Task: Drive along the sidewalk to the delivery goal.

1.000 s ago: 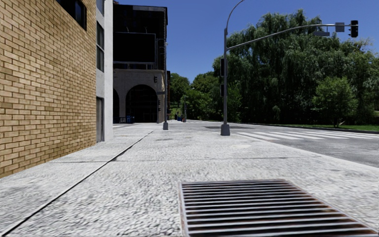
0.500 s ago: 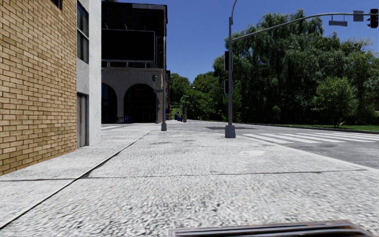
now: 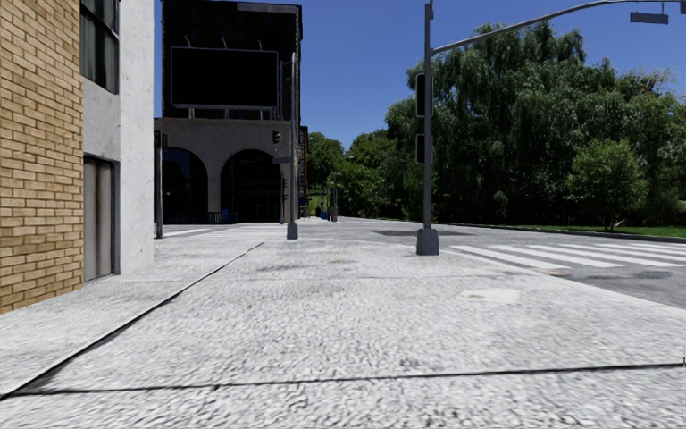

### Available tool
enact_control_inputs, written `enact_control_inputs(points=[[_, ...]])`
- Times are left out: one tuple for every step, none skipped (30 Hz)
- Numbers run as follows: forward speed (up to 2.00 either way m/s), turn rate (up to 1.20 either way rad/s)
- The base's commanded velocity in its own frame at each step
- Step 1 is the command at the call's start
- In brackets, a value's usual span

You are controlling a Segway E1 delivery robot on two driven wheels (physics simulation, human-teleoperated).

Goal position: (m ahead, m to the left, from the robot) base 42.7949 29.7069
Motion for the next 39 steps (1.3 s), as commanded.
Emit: enact_control_inputs(points=[[2.00,0.00],[2.00,0.00],[2.00,0.00],[2.00,0.00],[2.00,0.00],[2.00,0.00],[2.00,0.00],[2.00,0.00],[2.00,0.00],[2.00,0.00],[2.00,0.00],[2.00,0.00],[2.00,0.00],[2.00,0.00],[2.00,0.00],[2.00,0.00],[2.00,0.00],[2.00,0.00],[2.00,0.00],[2.00,0.00],[2.00,0.00],[2.00,0.00],[2.00,0.00],[2.00,0.00],[2.00,0.00],[2.00,0.00],[2.00,0.00],[2.00,0.00],[2.00,0.16],[2.00,0.33],[2.00,0.60],[2.00,0.82],[2.00,1.04],[2.00,1.20],[2.00,1.20],[2.00,1.20],[2.00,1.20],[2.00,1.18],[2.00,0.94]])
